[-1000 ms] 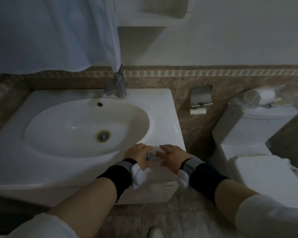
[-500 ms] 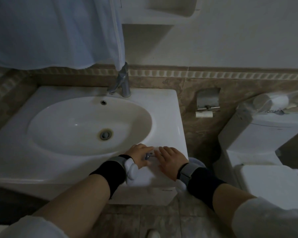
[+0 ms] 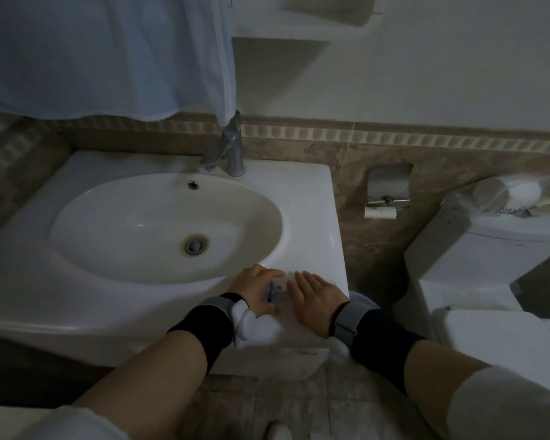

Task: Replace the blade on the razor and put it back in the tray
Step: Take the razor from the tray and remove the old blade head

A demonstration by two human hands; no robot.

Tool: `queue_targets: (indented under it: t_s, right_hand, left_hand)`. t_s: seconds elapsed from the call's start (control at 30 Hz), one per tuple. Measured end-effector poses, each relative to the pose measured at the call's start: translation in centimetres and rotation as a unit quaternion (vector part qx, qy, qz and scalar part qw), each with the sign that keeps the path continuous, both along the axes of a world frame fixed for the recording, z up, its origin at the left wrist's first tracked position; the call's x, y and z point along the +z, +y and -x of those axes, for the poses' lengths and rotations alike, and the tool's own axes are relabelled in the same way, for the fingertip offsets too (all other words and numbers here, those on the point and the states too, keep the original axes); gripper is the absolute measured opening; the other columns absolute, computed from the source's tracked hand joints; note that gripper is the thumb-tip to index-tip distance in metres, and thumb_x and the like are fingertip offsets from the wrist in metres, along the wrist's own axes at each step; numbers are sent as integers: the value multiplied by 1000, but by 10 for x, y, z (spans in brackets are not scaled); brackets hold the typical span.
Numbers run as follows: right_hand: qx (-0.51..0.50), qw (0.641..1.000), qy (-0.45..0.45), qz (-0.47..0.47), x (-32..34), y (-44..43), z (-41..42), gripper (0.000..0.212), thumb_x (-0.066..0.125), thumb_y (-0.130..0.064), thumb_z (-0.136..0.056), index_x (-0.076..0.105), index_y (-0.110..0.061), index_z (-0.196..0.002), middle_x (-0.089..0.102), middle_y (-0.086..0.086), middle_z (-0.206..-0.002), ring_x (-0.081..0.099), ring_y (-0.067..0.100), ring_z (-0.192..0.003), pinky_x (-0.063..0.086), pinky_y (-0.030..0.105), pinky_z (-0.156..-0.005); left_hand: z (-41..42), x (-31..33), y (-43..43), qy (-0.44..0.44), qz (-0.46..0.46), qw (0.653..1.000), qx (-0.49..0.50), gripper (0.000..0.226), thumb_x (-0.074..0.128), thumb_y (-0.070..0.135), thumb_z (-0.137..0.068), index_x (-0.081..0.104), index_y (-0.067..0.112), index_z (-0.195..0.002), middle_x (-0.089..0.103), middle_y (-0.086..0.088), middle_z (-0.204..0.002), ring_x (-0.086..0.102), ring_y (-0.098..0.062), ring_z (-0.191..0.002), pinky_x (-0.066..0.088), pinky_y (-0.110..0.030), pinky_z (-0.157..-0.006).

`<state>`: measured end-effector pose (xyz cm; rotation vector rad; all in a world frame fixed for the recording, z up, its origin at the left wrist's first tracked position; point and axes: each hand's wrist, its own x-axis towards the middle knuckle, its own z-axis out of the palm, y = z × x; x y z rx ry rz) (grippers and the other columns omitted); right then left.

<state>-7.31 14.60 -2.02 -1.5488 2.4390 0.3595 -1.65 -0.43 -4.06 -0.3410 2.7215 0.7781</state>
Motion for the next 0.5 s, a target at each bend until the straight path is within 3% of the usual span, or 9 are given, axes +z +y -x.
queue_targets:
  t_s: [0.07, 0.1, 0.17, 0.27, 0.33, 0.4, 0.47, 0.5]
  right_hand:
    - [-49, 997, -66, 1, 10, -5, 2, 49, 32, -20, -85, 55, 8, -118, 58, 35, -118, 61, 43, -108, 51, 40, -92]
    - [-52, 996, -72, 4, 11, -6, 3, 48, 33, -22, -81, 61, 6, -110, 65, 30, -109, 66, 40, -97, 56, 38, -82]
    - [-44, 993, -87, 69, 14, -7, 6, 45, 37, -21, -84, 52, 2, -120, 57, 22, -120, 63, 39, -101, 53, 38, -84]
    - [-94, 987, -117, 50, 23, -4, 19, 50, 42, -28, -93, 29, -10, -137, 33, 10, -139, 50, 33, -117, 42, 36, -97]
    - [-113, 981, -147, 58, 27, -4, 29, 48, 44, -30, -93, 32, -11, -135, 36, 10, -140, 47, 29, -121, 37, 33, -100]
    - [-132, 973, -148, 122, 23, -3, 38, 44, 48, -31, -92, 45, -9, -130, 49, 15, -133, 49, 31, -120, 37, 34, -99]
    - [-151, 959, -135, 201, 16, -5, 45, 43, 50, -34, -87, 60, -8, -119, 60, 24, -117, 56, 38, -109, 42, 40, -93]
    - [-170, 952, -135, 218, 13, -6, 47, 42, 50, -35, -87, 62, -10, -118, 60, 24, -114, 56, 38, -108, 42, 40, -92]
  left_hand:
    - [-1, 2, 0, 7, -11, 1000, 9, 82, 73, 25, -69, 28, 22, -138, 33, -12, -141, 32, -28, -131, 28, -30, -108]
    - [-1, 3, 0, 8, -26, 999, 16, 88, 74, 24, -69, 23, 21, -140, 28, -12, -143, 30, -27, -133, 28, -30, -108]
    - [-2, 5, 0, 18, -54, 998, 33, 99, 76, 20, -67, 12, 19, -143, 20, -11, -145, 27, -25, -135, 29, -29, -108]
    - [-4, 6, -1, 44, -85, 994, 61, 108, 77, 15, -66, 2, 21, -143, 14, -11, -146, 29, -25, -133, 31, -27, -105]
    - [-5, 4, -2, 57, -105, 990, 77, 115, 77, 14, -65, -8, 30, -141, 9, -11, -148, 29, -25, -133, 32, -27, -104]
    - [-6, 1, -2, 68, -109, 988, 87, 125, 80, 14, -62, -23, 44, -127, 0, -10, -152, 21, -26, -138, 33, -33, -109]
    - [-7, 0, 0, 79, -100, 987, 94, 125, 81, 15, -61, -25, 50, -118, -7, -9, -153, 11, -25, -142, 30, -35, -111]
    - [-7, -2, 1, 80, -98, 987, 98, 125, 81, 16, -62, -22, 48, -125, -8, -8, -153, 11, -23, -142, 29, -32, -110]
